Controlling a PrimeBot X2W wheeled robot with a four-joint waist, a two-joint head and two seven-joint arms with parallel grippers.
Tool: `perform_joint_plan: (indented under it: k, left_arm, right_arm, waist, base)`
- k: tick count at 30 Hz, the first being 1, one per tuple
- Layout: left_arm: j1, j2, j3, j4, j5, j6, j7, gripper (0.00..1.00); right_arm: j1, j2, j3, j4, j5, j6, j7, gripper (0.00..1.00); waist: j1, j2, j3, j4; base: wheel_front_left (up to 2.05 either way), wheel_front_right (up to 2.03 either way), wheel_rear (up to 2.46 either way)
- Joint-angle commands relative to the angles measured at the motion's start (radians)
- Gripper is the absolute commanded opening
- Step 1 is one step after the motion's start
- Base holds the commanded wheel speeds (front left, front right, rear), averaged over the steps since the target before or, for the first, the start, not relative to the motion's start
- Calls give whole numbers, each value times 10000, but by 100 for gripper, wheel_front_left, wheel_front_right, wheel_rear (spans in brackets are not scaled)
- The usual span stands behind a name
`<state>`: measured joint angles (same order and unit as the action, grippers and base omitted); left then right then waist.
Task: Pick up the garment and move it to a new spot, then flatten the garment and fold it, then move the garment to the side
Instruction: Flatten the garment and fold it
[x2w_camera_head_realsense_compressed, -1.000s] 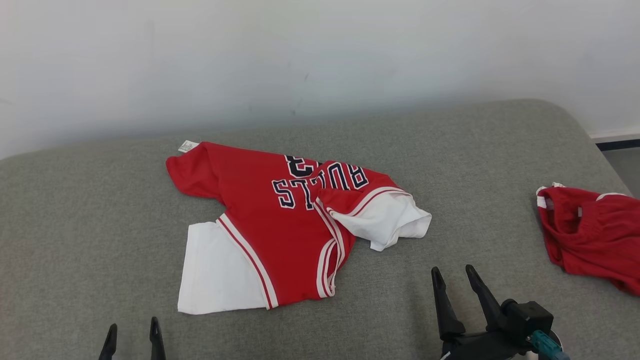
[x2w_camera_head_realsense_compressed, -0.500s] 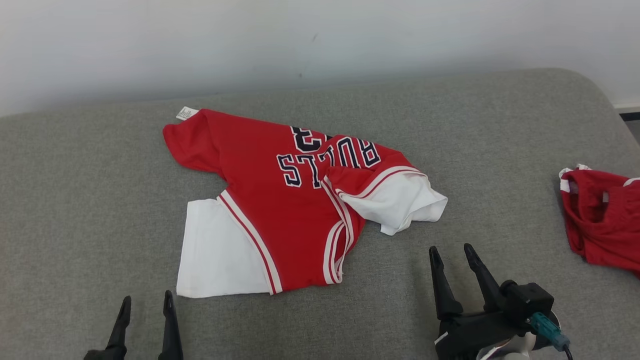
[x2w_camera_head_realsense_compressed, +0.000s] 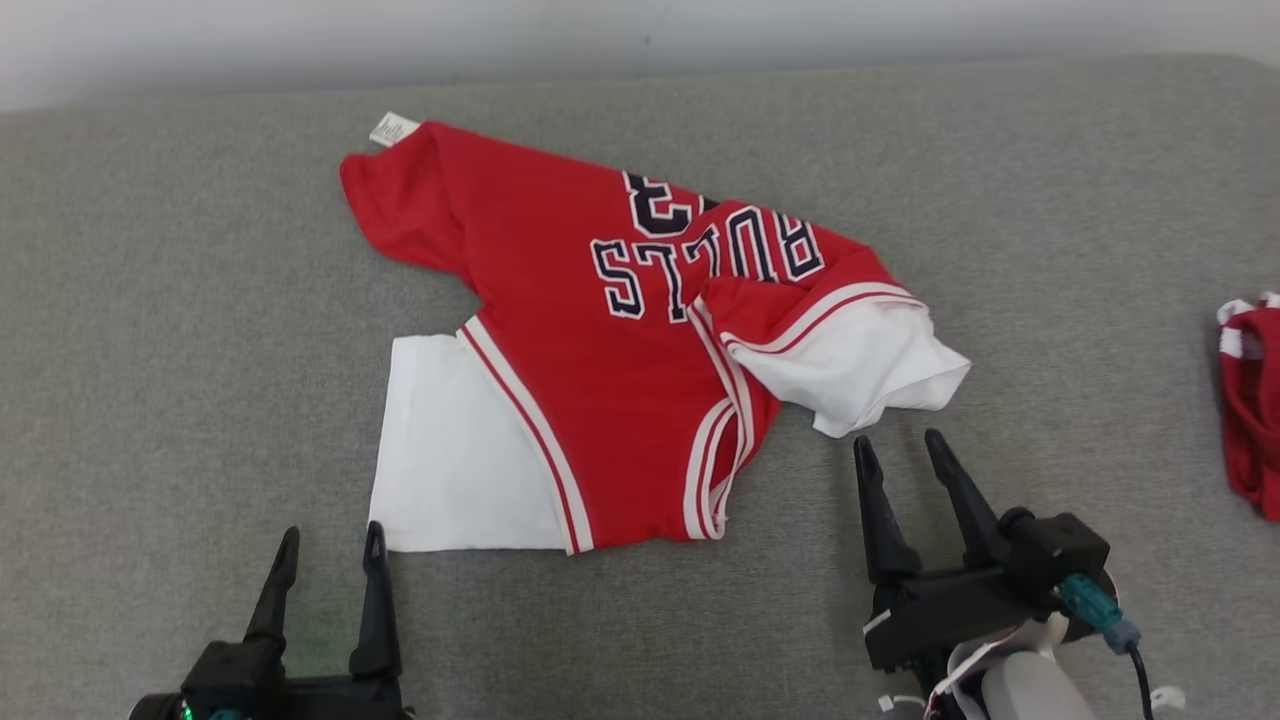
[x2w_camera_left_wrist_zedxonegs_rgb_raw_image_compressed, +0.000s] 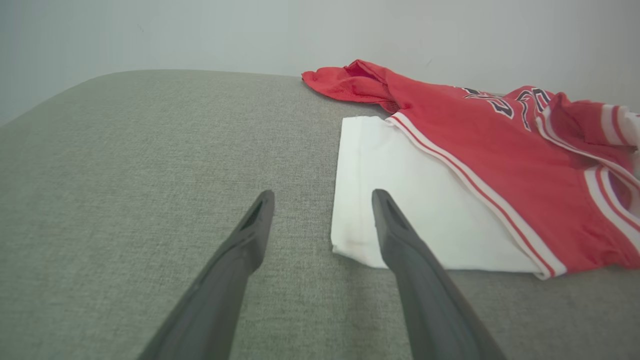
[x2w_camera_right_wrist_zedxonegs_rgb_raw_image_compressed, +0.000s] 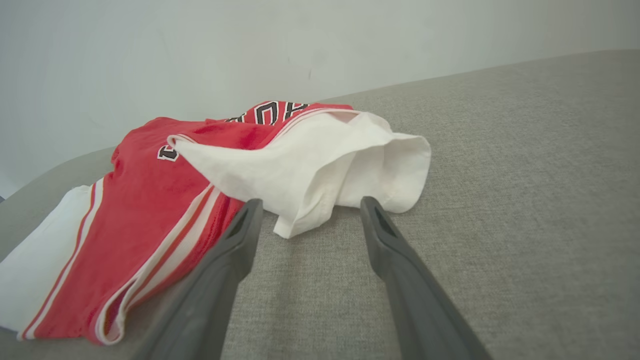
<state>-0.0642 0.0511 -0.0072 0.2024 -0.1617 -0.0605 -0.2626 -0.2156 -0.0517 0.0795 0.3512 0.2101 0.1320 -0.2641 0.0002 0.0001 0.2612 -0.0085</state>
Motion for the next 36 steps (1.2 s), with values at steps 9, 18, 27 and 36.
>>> perform_joint_plan:
  k: [9, 18, 27, 36]
  left_arm:
    - [-435, -11, -287, -51, -114, 52, -30, 100]
    - [-420, -11, -388, 34, -255, 147, -30, 100]
    - [-559, -9, -627, 65, -399, 126, -30, 100]
    - [-521, -11, -1074, 109, -575, 191, -30, 100]
  right_arm:
    - [-696, 21, -280, 309, -153, -27, 5, 91]
    - [-1153, -14, -1159, 219, -572, -27, 5, 0]
    - [-2915, -1607, -997, 25, -1285, -27, 5, 0]
    - [-6411, -4248, -1545, 2339, -2648, -27, 5, 0]
  waist:
    - [-2, -1, 755, 597]
    - [-2, -1, 780, 883]
    - [-2, -1, 852, 1353]
    - [-2, -1, 1053, 2671]
  base:
    - [0, 0, 0]
    - [0, 0, 0]
    - [0, 0, 0]
    - [0, 0, 0]
